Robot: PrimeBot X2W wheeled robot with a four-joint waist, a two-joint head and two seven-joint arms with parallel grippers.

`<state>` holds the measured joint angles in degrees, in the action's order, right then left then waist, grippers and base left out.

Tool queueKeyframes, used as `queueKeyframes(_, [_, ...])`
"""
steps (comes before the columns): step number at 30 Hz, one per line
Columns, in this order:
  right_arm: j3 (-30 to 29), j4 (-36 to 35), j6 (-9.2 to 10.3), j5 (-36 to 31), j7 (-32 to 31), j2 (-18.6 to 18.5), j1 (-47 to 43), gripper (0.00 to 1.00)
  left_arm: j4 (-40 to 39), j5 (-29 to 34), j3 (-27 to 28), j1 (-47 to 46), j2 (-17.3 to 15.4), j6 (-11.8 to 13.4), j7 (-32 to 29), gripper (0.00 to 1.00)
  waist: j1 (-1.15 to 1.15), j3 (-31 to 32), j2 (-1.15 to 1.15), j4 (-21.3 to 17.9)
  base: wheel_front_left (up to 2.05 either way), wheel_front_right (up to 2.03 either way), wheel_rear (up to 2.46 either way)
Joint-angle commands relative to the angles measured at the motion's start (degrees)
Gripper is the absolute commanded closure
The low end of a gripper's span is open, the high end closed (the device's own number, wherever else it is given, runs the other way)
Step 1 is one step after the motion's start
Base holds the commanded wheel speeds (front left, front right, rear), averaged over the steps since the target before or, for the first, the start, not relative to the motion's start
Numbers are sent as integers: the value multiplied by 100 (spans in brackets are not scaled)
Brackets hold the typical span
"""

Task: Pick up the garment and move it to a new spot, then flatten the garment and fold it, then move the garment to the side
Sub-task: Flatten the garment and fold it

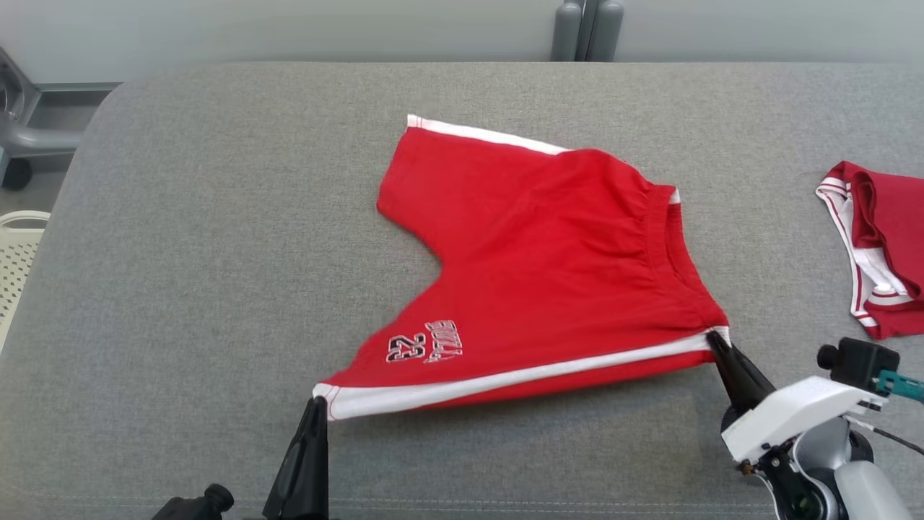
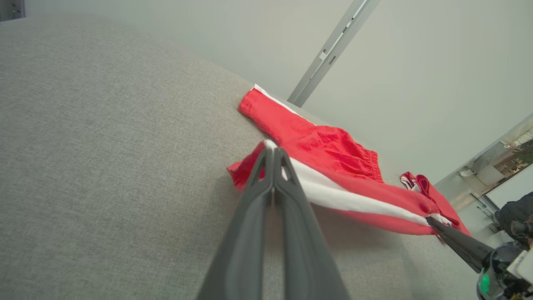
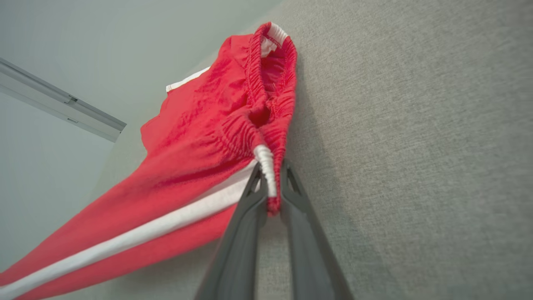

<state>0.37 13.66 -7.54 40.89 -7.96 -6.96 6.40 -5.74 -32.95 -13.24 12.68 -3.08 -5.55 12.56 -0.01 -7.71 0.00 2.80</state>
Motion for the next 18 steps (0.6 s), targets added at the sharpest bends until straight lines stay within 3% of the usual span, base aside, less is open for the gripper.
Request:
queueKeyframes(1, [-181,-327,11,-92,-72,71,-224,100,-78,14,9,-4,-42,21,26,100,1,-7,0,-10,0,0,0])
queueKeyframes(9, [-257,-909,9,-157,-259,324,-159,100,121,282,69,-874,-118,-36,130,100,1,-128,0,-221,0,0,0])
queueKeyframes(18, [35,-573,7,-192,22,396,881,100,1240,639,75,-2775,-195,-90,214,100,1,-697,0,-665,0,0,0])
